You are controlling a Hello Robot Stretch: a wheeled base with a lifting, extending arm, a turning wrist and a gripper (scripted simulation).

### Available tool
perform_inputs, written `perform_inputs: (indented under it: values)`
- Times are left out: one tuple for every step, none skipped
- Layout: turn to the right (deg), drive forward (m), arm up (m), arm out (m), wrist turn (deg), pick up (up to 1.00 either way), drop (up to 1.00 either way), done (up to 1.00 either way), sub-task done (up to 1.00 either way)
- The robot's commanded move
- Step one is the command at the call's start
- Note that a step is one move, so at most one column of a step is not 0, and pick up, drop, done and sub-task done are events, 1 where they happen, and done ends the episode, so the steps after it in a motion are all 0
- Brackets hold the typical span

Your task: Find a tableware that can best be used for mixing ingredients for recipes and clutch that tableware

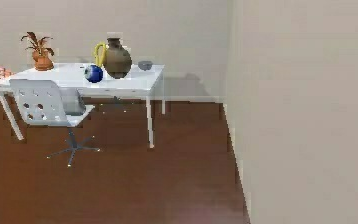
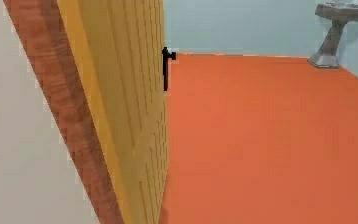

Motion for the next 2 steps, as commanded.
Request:
perform_inputs:
  values:
    - [0.0, 1.0, 0.0, 0.0, 0.0, 0.0, 0.0, 0.0, 0.0]
    - [3.0, 0.0, 0.0, 0.0, 0.0, 0.0, 0.0, 0.0, 0.0]
